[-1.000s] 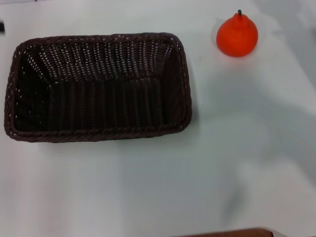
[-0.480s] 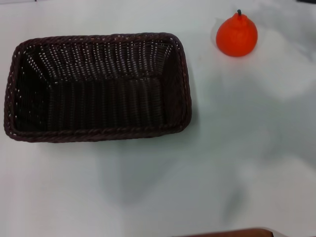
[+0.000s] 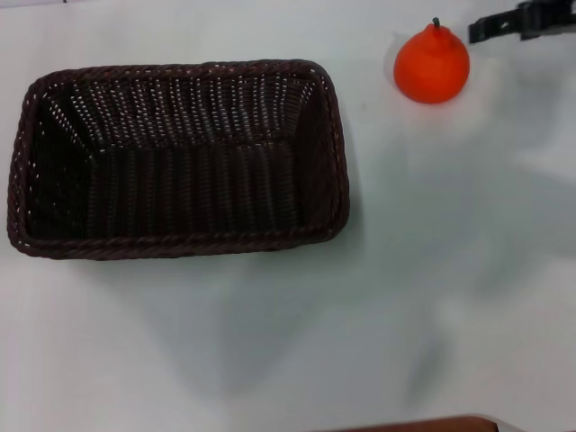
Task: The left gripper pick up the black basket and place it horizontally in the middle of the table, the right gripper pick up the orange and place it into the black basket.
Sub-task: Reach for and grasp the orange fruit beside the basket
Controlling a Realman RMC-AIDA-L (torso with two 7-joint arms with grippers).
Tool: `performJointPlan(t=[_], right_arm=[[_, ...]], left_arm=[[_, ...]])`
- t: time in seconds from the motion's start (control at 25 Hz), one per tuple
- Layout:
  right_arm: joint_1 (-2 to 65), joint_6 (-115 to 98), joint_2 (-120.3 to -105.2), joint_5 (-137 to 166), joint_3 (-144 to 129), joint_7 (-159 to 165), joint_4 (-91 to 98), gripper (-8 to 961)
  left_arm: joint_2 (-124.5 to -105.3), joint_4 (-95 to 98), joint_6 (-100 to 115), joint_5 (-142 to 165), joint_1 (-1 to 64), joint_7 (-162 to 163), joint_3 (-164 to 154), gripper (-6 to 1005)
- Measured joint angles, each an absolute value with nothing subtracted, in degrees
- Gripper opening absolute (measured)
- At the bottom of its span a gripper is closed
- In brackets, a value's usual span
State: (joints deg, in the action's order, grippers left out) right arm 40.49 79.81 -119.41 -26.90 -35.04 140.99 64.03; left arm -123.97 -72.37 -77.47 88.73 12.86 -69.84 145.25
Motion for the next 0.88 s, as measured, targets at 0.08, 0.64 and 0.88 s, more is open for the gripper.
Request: performJointPlan(t=[0.08, 0.64, 0.88], right_arm=[[41.50, 74.65, -119.11, -24.79, -38.64, 143.88, 59.63, 921], [46.16, 58.93, -118.84, -21.37, -43.19, 145.39, 44.06, 920], [45.95, 57.90, -119.22, -21.61, -43.63, 144.52, 43.77, 731]], left_arm=[[-123.96, -72.18, -78.47, 88.04, 12.44, -70.05, 145.50, 904], [-124.10, -71.88, -81.89, 84.64, 11.28, -69.83, 145.64, 904], [-124.10, -71.26, -81.91, 84.60, 11.25, -69.80, 145.53, 904]])
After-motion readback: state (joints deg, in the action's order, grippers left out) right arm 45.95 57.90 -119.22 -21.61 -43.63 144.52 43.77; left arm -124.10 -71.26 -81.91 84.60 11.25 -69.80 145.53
